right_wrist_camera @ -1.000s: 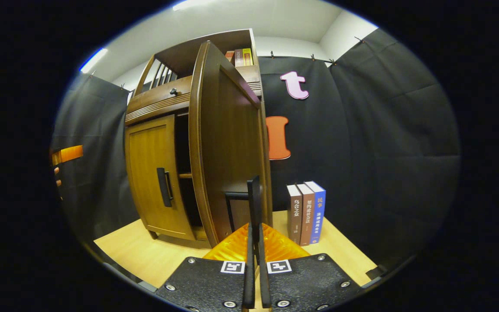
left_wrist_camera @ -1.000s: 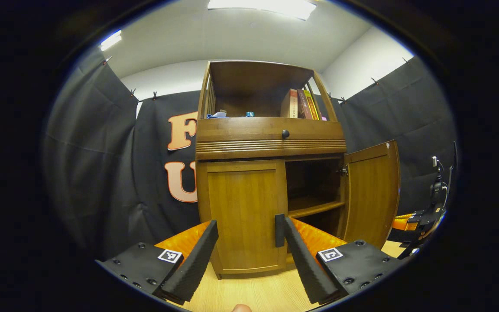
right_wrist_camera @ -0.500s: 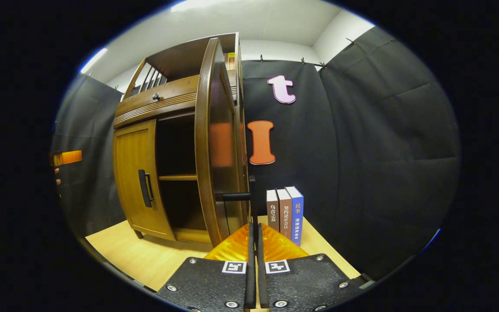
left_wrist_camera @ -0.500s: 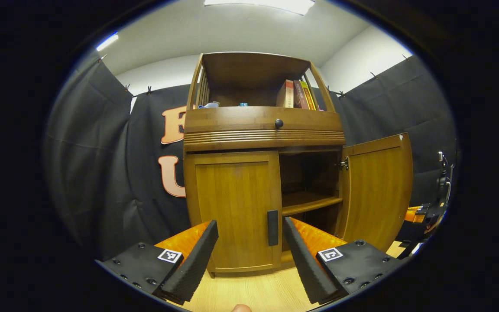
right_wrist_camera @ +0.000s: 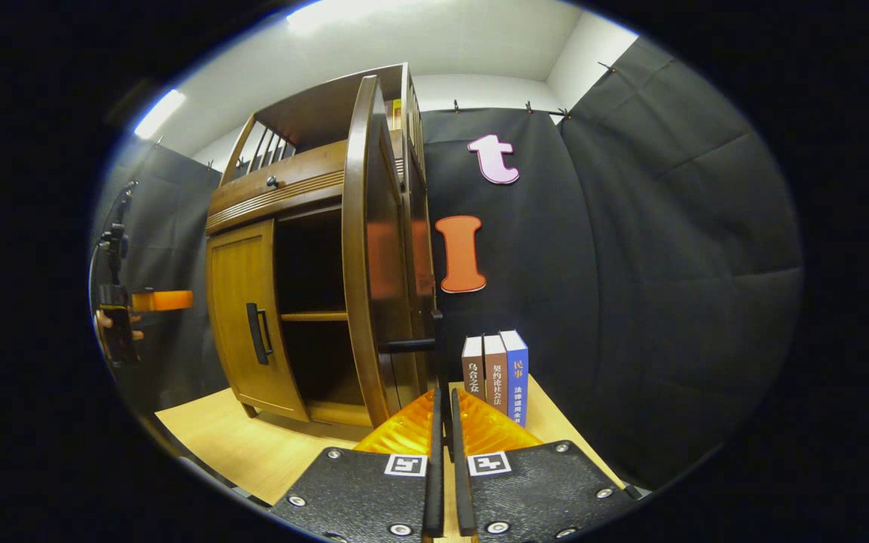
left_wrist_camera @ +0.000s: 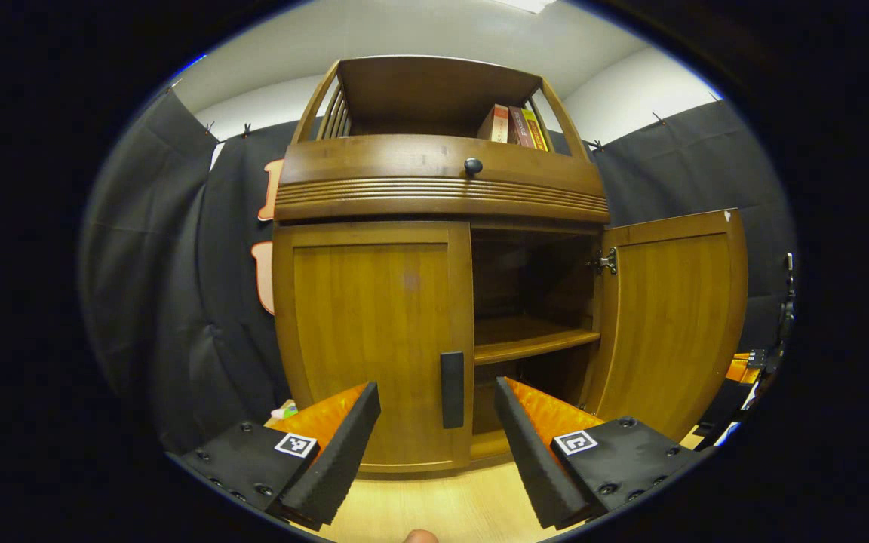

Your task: Open the right door of the double-door shoe cabinet with the right hand, and open the left door with the left hand.

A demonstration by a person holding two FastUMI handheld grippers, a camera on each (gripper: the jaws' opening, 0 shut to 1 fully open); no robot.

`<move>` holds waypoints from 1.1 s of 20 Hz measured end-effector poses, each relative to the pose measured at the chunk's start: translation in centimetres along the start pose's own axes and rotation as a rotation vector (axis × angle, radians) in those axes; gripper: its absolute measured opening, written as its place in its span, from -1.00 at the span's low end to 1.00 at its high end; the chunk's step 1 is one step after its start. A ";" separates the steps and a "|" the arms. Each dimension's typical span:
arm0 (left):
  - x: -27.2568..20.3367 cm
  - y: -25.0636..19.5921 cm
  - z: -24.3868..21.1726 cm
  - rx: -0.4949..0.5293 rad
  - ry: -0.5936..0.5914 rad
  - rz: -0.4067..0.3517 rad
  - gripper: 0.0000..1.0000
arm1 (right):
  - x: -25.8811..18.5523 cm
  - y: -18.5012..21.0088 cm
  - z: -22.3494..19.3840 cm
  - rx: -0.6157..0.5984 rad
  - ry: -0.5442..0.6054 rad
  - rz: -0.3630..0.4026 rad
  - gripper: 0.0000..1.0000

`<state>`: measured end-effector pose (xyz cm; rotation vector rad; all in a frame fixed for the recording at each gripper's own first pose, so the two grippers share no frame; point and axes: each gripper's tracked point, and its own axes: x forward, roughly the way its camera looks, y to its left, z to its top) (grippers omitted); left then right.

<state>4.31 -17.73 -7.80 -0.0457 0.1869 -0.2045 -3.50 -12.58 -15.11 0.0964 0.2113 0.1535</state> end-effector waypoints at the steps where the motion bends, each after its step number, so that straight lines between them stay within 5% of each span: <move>1: 0.9 0.0 -0.3 -0.001 -0.003 0.005 0.97 | -0.2 -0.1 0.2 0.009 0.000 0.002 -0.87; 3: 2.7 0.8 -1.2 0.010 -0.002 0.037 0.97 | -0.7 -0.5 0.7 0.013 -0.004 -0.007 -0.87; 4: 3.5 0.9 -1.5 0.015 0.000 0.051 0.97 | -1.0 -0.9 1.1 0.005 -0.011 -0.026 -0.63; 5: 4.3 1.0 -1.9 0.014 0.008 0.057 0.97 | -1.3 -1.4 1.5 -0.002 -0.018 -0.045 -0.87; 8: 6.6 0.8 -3.7 -0.023 0.035 0.037 0.99 | -2.1 -2.7 2.5 -0.008 -0.038 -0.104 -0.85; 11: 9.0 1.0 -4.8 -0.004 0.032 0.048 0.97 | -2.5 -3.9 3.1 -0.033 -0.055 -0.155 -0.61; 16: 12.8 1.1 -6.1 0.003 0.028 0.045 0.97 | -3.2 -5.1 4.1 -0.061 -0.082 -0.216 0.28; 17: 13.3 0.9 -6.5 -0.011 0.033 0.034 0.97 | -3.3 -5.5 4.4 -0.062 -0.088 -0.231 0.17; 19: 14.0 0.8 -7.0 -0.002 0.043 0.042 0.97 | -3.5 -5.8 4.9 -0.077 -0.101 -0.253 0.31; 21: 14.7 0.5 -7.8 -0.007 0.065 0.037 0.90 | -3.6 -5.9 5.2 -0.097 -0.114 -0.268 0.75; 22: 14.9 0.3 -8.1 -0.017 0.075 0.027 0.84 | -3.5 -5.9 5.4 -0.106 -0.120 -0.274 0.58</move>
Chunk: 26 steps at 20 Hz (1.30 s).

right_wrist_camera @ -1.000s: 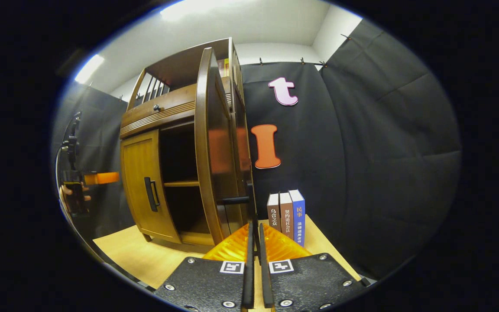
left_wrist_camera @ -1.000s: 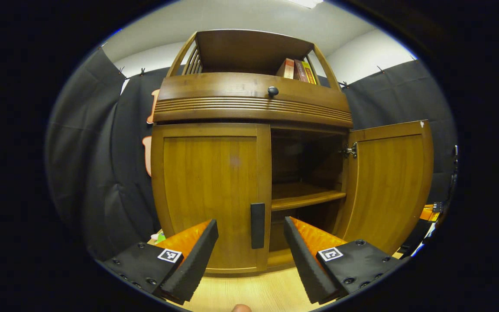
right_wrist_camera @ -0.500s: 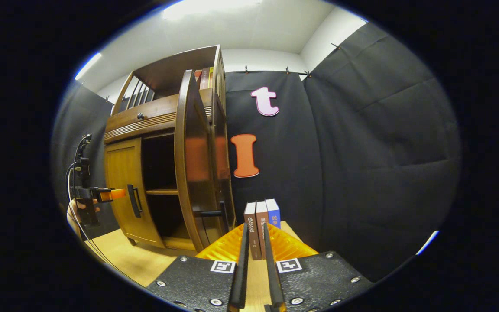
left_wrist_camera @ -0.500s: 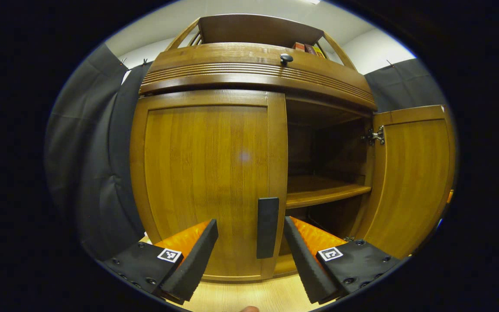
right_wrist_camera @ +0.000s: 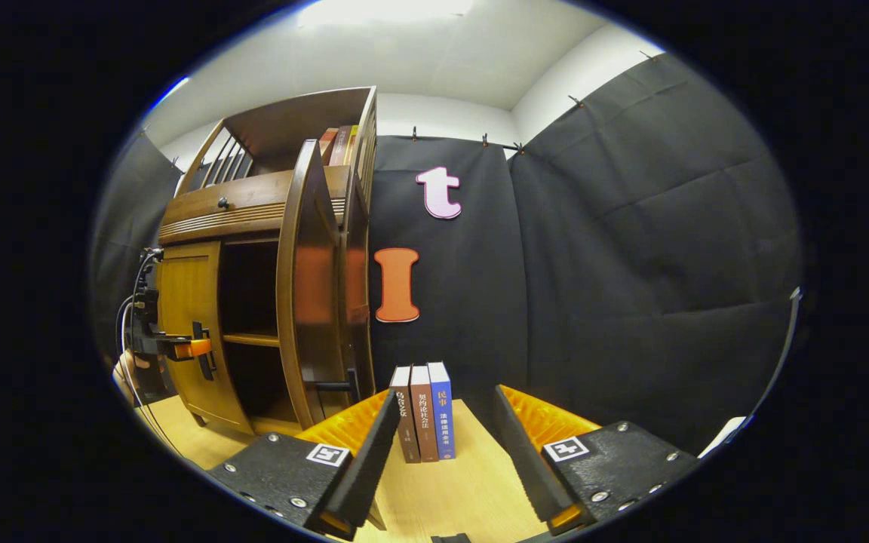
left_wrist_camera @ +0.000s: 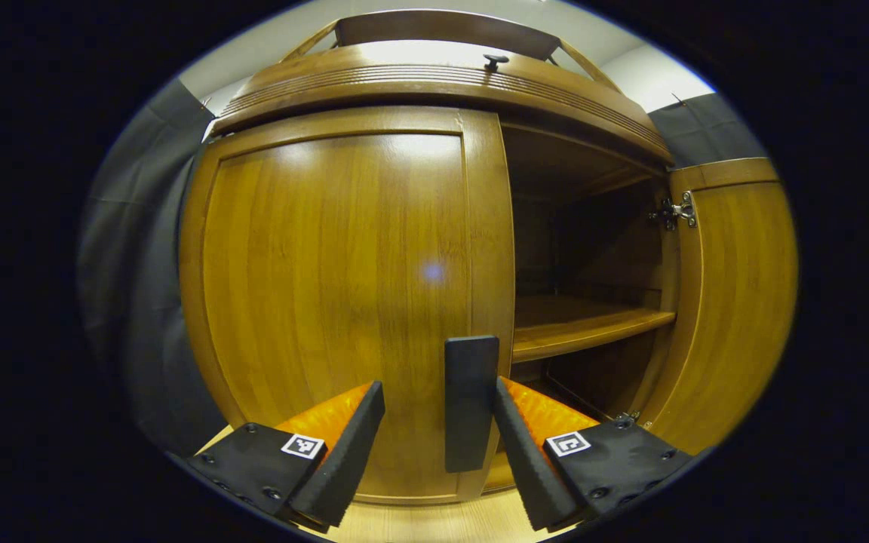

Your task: Open the right door of the double-door shoe cabinet with the right hand, and open the left door with the left hand.

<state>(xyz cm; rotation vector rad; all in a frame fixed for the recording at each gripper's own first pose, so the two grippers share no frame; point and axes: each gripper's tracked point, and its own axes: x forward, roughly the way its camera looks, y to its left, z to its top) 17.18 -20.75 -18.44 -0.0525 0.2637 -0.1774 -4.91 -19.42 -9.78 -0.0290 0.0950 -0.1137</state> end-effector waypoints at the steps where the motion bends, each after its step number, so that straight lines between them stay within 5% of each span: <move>1: 0.1 -0.3 -0.2 -0.012 0.000 -0.007 0.73 | -0.1 0.0 0.1 -0.006 -0.005 -0.003 0.63; 2: 0.1 -0.5 -0.3 -0.019 0.005 -0.016 0.62 | -0.1 0.2 0.2 -0.008 -0.006 -0.005 0.86; 5: 0.0 -1.7 -0.3 -0.038 0.005 -0.050 0.14 | -0.3 0.5 0.2 -0.003 -0.004 -0.004 0.86; 6: 0.1 -1.7 -0.4 -0.036 0.006 -0.048 -0.01 | -0.5 0.5 0.2 -0.002 -0.003 -0.004 0.63; 7: 0.2 -1.6 -0.4 -0.038 0.008 -0.047 -0.17 | -0.3 0.5 0.2 -0.001 -0.002 -0.005 0.86; 8: 0.1 -1.7 -0.4 -0.049 0.005 -0.048 -0.16 | -0.4 0.4 0.2 -0.001 -0.002 -0.005 0.63; 9: 0.0 -1.7 -0.4 -0.055 0.009 -0.048 -0.24 | -0.5 0.5 0.2 0.000 -0.002 -0.007 0.86; 10: -0.2 -1.6 -0.6 -0.054 0.013 -0.048 -0.27 | -0.5 0.5 0.1 -0.001 0.000 -0.008 0.63; 13: -0.7 -1.7 -0.7 -0.032 0.025 -0.047 -0.34 | -0.4 0.7 0.1 0.001 0.007 -0.011 0.63; 14: -0.9 -1.7 -0.7 -0.021 0.028 -0.054 -0.40 | -0.5 0.9 0.2 0.003 0.008 -0.012 0.86; 15: -1.3 -1.7 -0.8 -0.014 0.031 -0.060 -0.46 | -0.6 0.9 0.2 0.004 0.011 -0.013 0.63; 26: -7.1 -1.1 -0.8 -0.022 0.041 -0.165 -0.41 | -3.2 4.3 2.1 -0.010 0.001 0.002 0.63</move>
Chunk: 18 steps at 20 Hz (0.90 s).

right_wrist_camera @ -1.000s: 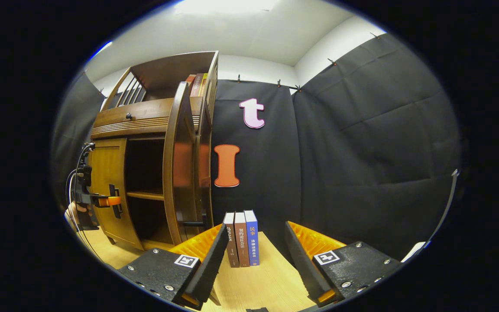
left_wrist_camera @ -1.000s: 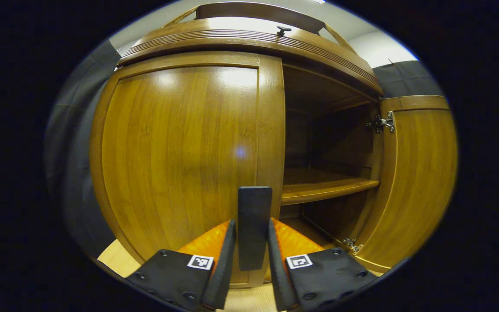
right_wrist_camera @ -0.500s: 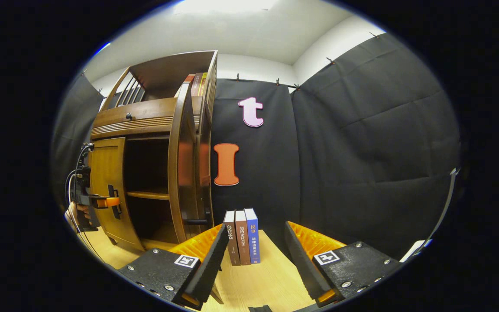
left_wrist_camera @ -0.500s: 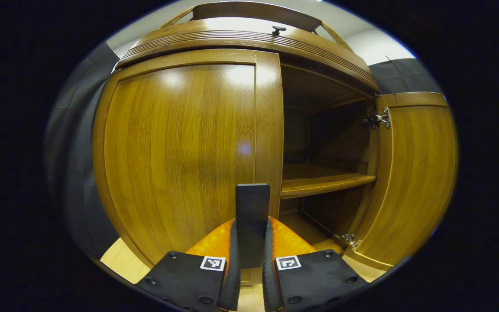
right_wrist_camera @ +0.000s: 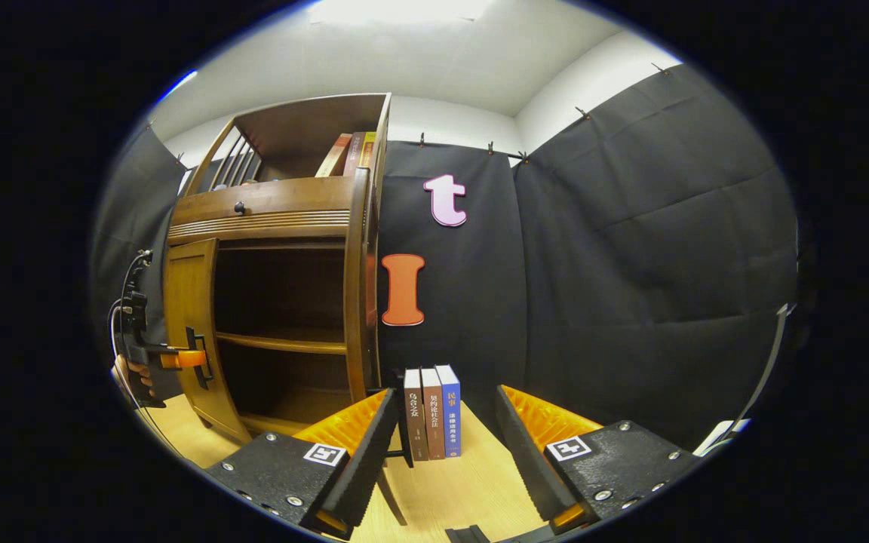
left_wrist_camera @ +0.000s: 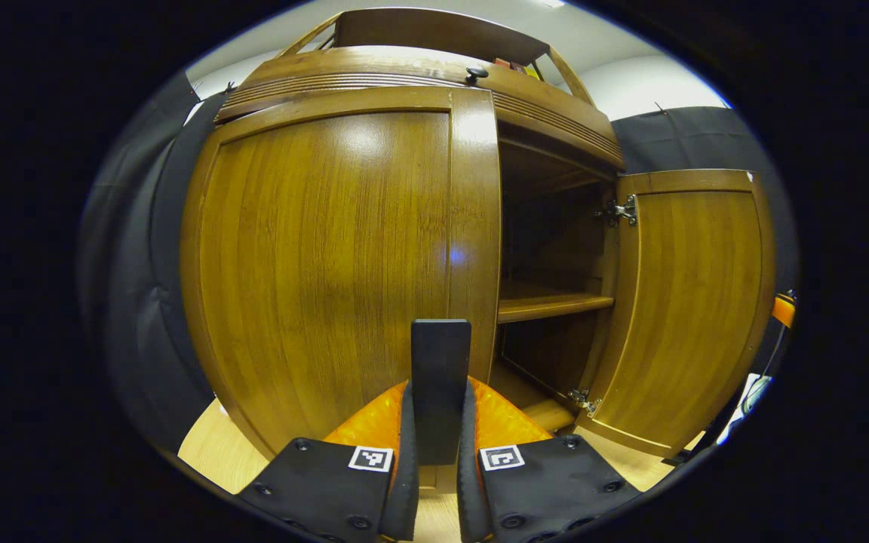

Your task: Open the right door of the double-door shoe cabinet with the right hand, and open the left door with the left hand.

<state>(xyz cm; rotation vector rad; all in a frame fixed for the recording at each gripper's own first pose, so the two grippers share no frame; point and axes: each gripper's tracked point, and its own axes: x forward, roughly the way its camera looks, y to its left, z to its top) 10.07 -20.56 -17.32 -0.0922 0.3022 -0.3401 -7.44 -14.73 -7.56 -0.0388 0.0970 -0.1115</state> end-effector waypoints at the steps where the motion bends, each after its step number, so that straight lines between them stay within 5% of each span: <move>1: -0.6 0.0 0.0 0.001 0.003 -0.005 -0.41 | -0.3 0.4 0.2 -0.001 -0.002 0.006 0.86; 18: -11.1 3.8 -0.3 0.006 -0.001 -0.013 -0.43 | -2.9 8.7 1.9 0.008 -0.030 0.152 0.86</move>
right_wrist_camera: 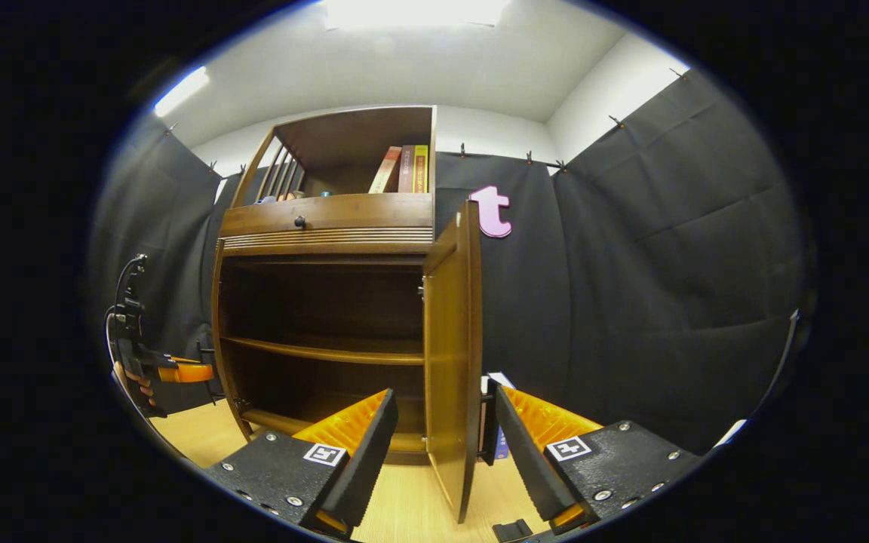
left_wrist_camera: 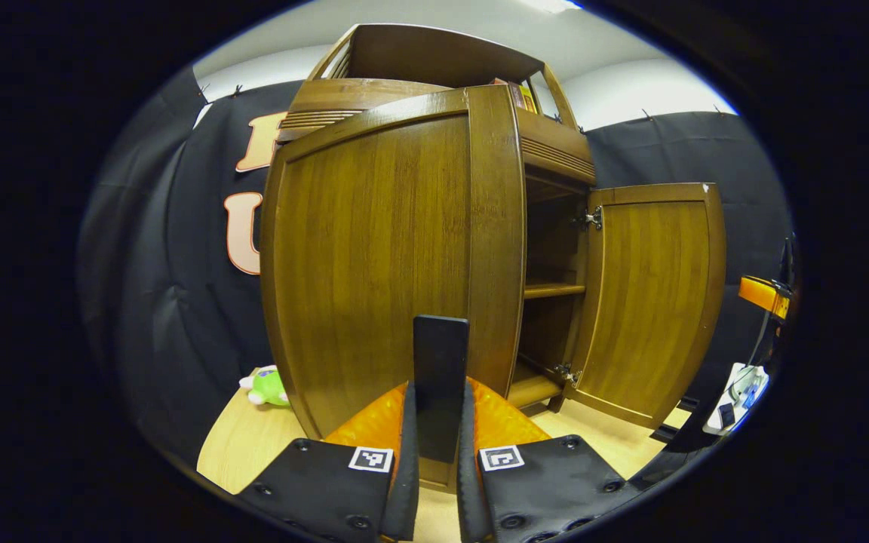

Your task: Open the right door of the double-door shoe cabinet with the right hand, and open the left door with the left hand.

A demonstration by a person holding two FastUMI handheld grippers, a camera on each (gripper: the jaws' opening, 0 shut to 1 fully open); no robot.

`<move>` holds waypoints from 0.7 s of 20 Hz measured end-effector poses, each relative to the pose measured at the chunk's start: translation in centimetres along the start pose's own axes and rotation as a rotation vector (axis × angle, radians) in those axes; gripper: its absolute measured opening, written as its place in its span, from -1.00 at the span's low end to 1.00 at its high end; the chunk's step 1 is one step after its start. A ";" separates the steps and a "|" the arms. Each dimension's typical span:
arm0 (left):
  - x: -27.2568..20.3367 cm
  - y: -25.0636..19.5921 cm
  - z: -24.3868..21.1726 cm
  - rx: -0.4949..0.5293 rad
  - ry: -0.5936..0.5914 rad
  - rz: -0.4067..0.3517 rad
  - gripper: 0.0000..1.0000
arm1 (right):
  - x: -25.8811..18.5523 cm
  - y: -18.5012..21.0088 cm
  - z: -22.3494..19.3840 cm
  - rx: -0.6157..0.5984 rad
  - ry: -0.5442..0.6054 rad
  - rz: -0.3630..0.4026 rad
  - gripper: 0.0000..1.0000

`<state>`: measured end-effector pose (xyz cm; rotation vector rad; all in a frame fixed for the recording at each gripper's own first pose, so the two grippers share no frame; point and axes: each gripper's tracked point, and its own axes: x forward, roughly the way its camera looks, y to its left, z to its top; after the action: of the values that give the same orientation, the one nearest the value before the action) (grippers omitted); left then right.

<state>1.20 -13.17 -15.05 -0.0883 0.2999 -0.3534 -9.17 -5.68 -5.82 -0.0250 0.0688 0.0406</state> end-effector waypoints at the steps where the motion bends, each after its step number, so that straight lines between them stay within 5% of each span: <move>1: -0.6 0.2 0.1 -0.002 0.000 0.006 -0.44 | 0.0 0.5 0.0 0.001 -0.001 0.010 0.86; 5: -2.0 1.3 -0.1 -0.011 -0.005 0.035 -0.43 | 0.3 2.2 0.0 0.005 0.009 0.041 0.86; 6: -2.5 1.7 0.0 -0.009 -0.008 0.046 -0.44 | 0.4 2.5 -0.1 0.003 0.013 0.047 0.63; 10: -4.6 3.3 0.0 -0.002 -0.018 0.095 -0.43 | 0.8 3.6 -0.3 0.004 0.020 0.066 0.63; 11: -5.0 3.8 0.0 0.010 -0.017 0.109 -0.53 | 1.1 4.1 -0.2 0.007 0.020 0.074 0.63; 12: -5.5 4.3 0.0 0.020 -0.018 0.114 -0.63 | 1.1 4.5 0.0 0.007 0.019 0.083 0.86; 14: -6.4 5.3 0.0 0.022 -0.022 0.134 -0.60 | 1.2 5.5 0.1 0.006 0.016 0.102 0.86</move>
<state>-2.80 -5.93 -14.01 -0.0501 0.2791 -0.2222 -8.18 -0.11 -5.97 -0.0160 0.0865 0.1420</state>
